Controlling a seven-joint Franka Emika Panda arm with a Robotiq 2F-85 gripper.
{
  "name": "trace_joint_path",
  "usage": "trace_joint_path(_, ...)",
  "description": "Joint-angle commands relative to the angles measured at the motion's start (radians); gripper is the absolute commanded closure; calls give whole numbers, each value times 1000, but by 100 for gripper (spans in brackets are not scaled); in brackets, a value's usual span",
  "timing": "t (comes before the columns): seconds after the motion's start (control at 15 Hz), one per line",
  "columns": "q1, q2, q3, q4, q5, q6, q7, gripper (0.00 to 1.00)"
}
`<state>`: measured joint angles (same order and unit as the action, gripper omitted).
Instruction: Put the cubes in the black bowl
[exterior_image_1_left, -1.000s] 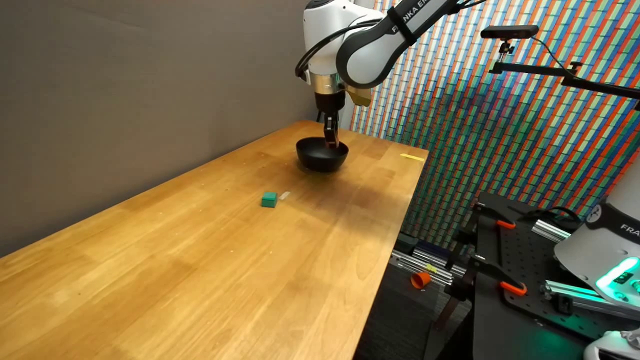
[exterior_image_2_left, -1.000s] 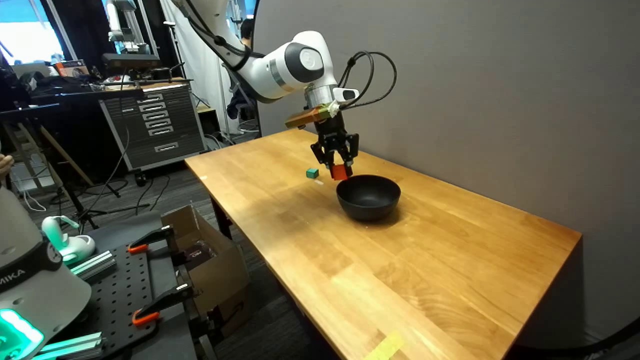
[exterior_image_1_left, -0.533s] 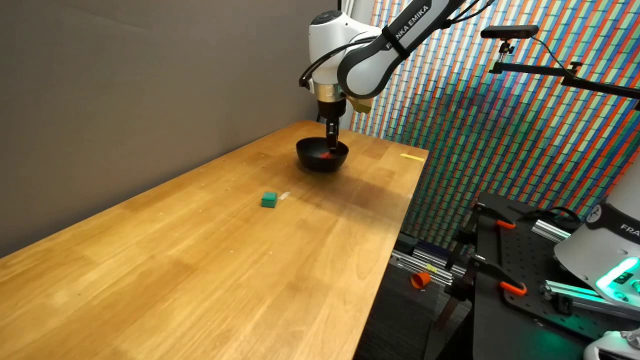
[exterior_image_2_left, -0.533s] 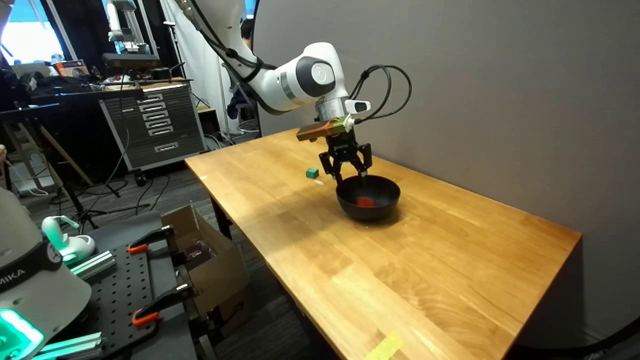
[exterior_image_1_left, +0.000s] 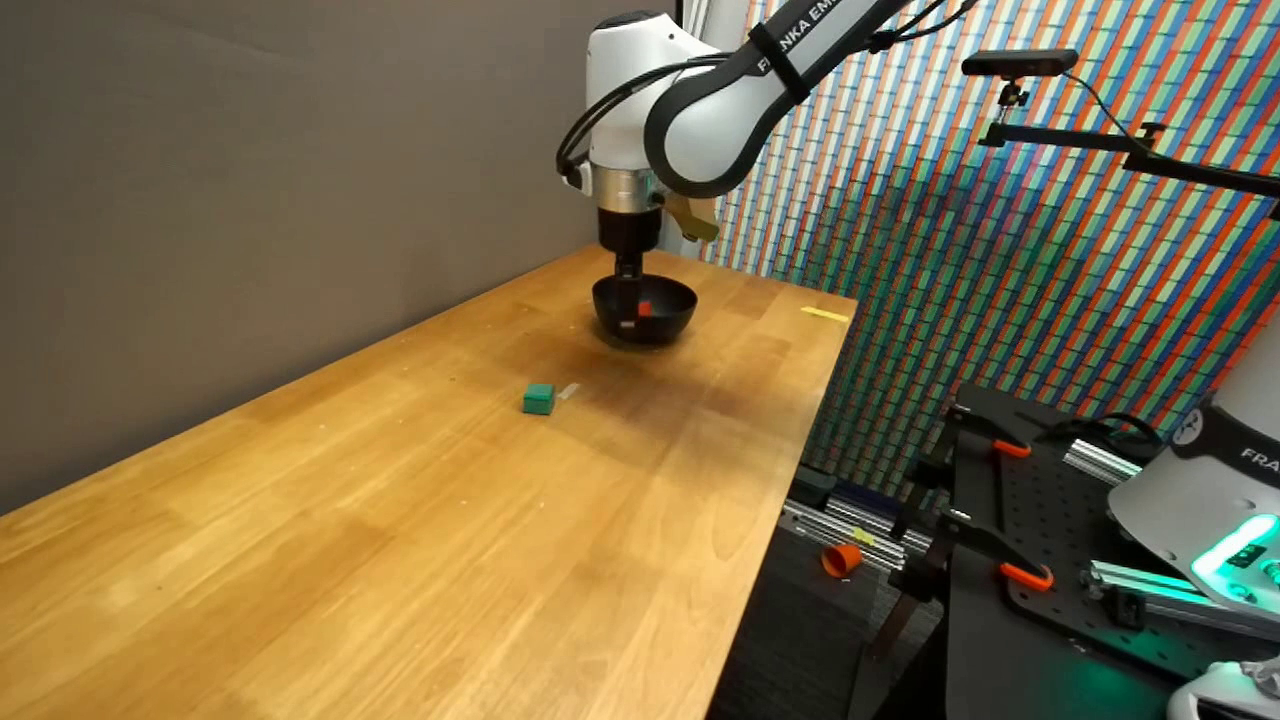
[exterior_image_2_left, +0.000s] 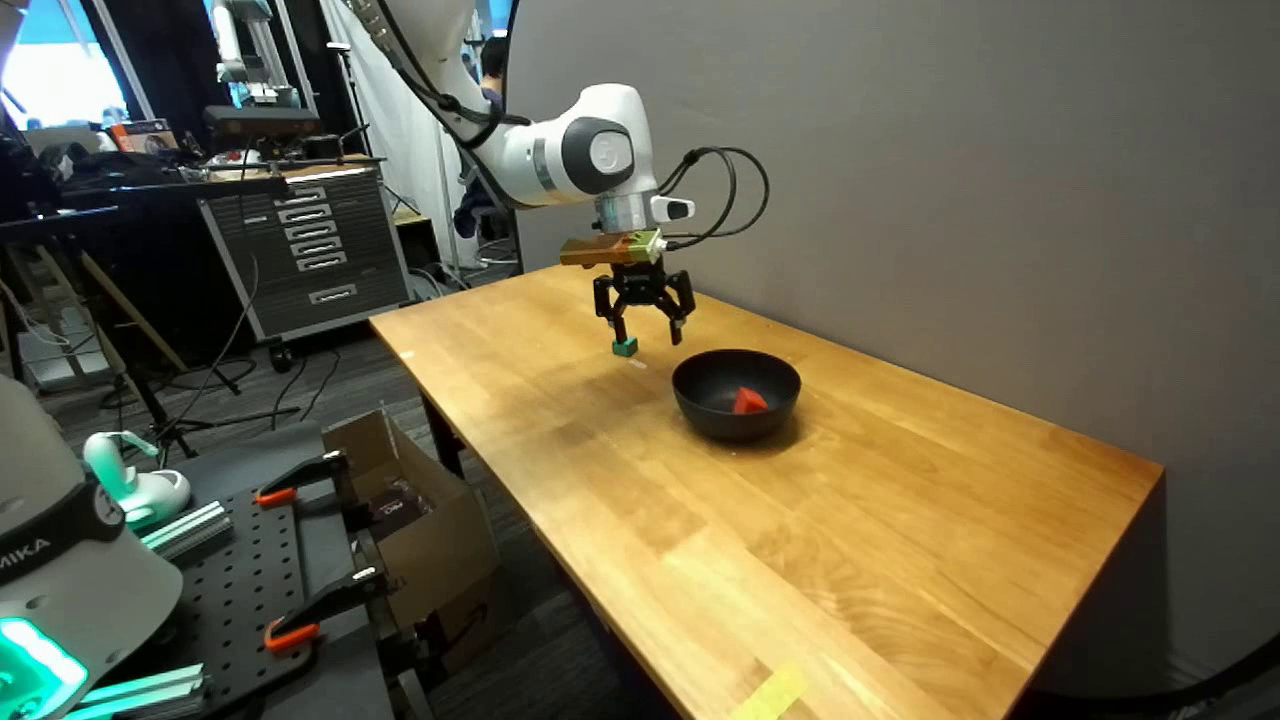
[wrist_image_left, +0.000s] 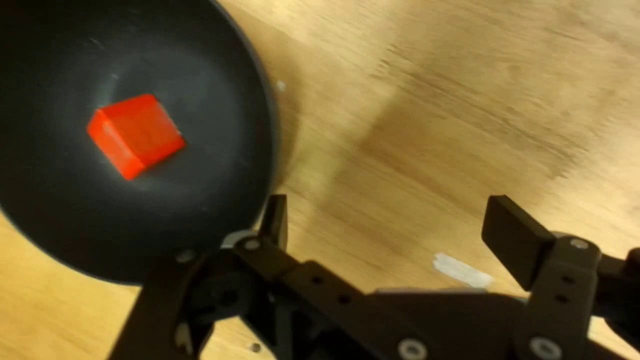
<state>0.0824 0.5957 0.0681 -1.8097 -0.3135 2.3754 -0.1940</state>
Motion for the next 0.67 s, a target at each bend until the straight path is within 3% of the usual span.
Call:
trace_joint_path(0.0,13,3,67,21,93,-23,-39,0)
trace_joint_path(0.6,98,115,121,80,120,63,-35,0)
